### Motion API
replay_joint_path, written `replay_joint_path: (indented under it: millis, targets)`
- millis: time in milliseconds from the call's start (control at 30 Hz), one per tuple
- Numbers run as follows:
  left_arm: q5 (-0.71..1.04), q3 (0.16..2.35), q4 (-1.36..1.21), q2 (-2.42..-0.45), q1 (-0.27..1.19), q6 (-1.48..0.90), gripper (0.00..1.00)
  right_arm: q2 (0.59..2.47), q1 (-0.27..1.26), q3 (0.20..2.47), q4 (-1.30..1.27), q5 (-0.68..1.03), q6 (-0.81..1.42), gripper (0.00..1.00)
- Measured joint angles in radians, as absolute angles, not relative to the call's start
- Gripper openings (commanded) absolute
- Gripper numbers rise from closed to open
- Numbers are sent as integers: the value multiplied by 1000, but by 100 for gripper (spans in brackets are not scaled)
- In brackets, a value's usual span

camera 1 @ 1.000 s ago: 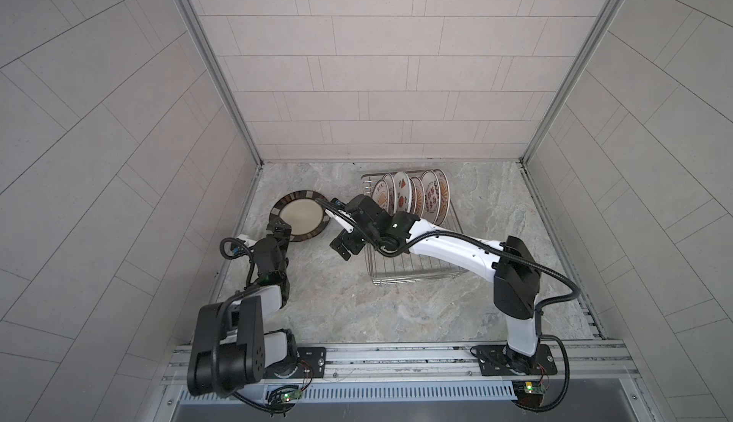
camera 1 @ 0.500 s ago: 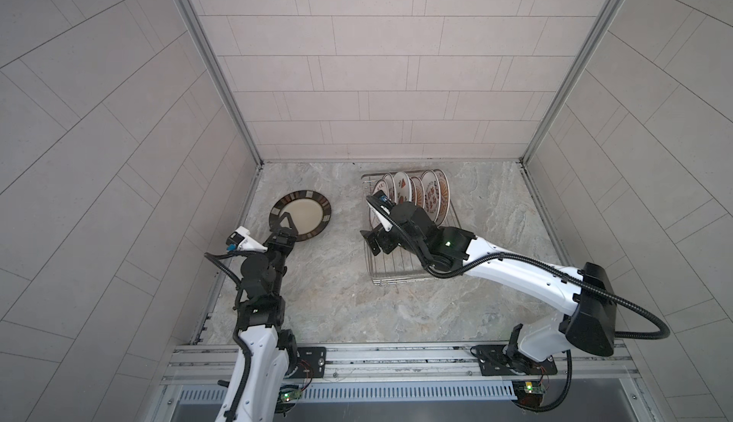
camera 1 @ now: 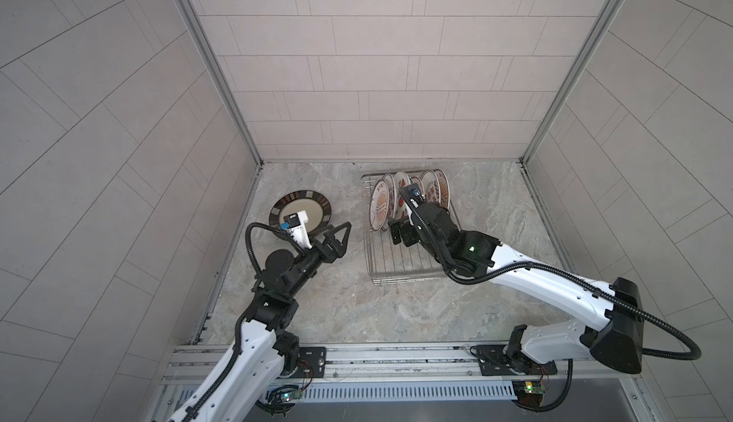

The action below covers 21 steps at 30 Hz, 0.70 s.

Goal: Unload the plates from the dish rack
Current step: 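Move the right gripper to the rack while the left gripper returns beside the rack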

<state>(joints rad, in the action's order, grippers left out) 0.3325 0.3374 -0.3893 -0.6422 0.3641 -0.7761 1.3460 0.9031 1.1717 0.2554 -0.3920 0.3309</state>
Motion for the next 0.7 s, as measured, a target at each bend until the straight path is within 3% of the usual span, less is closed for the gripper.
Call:
replay_joint_path:
  millis: [100,333,533,700]
  targets:
    - [318,344,-398,-697,442,-740,100,1340,856,1152,244,-374,363,92]
    - [238,353,-414,-730,570,-669,100,1320,707,1122,236,-272,413,64]
    - [219,382,-457,-833,606,-650,100,1371,684,1179,239,-224,413,61]
    - [206,397,-471,-905,621,-634,100,1457,675,1267,255,-200,408,50]
